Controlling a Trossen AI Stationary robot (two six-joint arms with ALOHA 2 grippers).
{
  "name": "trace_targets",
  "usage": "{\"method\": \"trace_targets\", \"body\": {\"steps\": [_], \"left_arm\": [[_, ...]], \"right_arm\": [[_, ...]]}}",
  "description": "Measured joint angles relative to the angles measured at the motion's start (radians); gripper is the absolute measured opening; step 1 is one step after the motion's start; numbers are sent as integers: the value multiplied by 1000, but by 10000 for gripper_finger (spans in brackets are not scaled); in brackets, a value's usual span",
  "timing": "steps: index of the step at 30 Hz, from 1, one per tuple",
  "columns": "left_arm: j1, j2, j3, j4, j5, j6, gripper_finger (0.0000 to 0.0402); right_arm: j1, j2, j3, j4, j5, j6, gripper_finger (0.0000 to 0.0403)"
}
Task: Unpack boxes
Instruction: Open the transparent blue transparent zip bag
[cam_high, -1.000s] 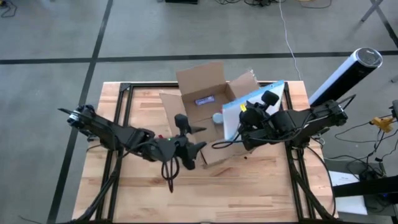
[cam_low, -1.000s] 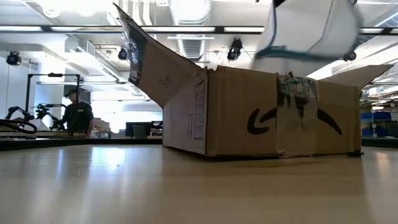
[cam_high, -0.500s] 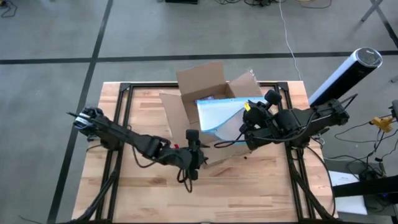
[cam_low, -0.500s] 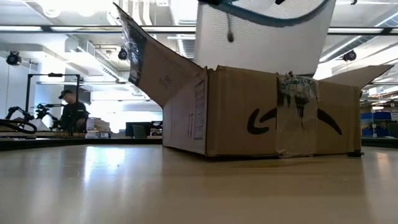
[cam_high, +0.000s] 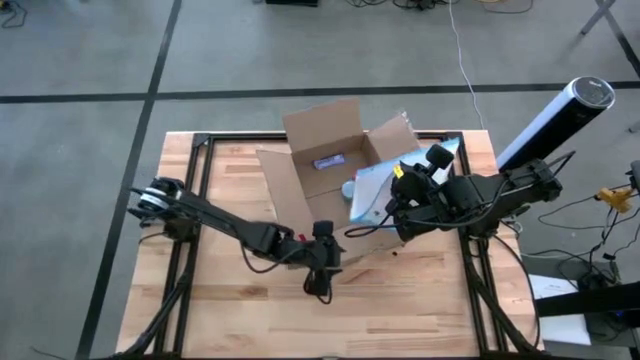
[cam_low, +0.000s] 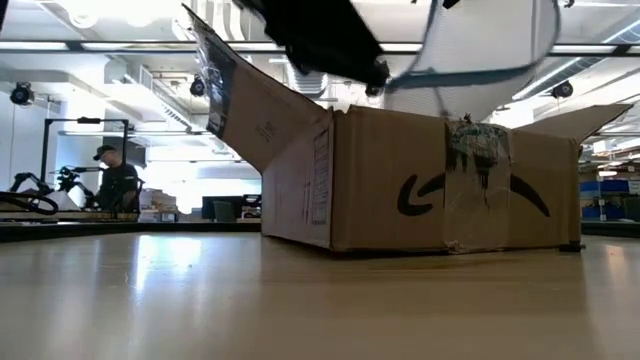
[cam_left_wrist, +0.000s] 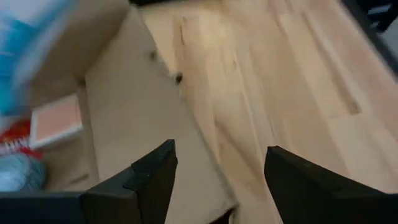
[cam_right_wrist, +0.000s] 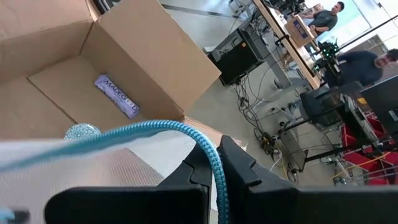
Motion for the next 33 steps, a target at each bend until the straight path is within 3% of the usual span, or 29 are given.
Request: {"method": "trace_targets", "body": {"steps": [7, 11, 14, 18, 20, 33], "left_arm": [[27, 52, 0, -5, 29, -71, 235], [60, 58, 0, -60, 7, -112, 213], [87, 57, 0, -161, -13, -115, 158], [127, 44, 0, -297, -6, -135, 39], [144, 40, 1, -334, -4, -151, 14], [139, -7, -1, -616, -97, -354, 1]], "right_arm": [[0, 0, 0, 1, -1, 3, 0], [0, 0, 0, 1, -3, 2, 0], [2, 0, 0, 1, -3, -8, 0], [7, 0, 0, 0, -4, -14, 0], [11, 0, 6, -1, -17, -17, 0], [113, -1, 75, 1, -30, -9, 0]]}}
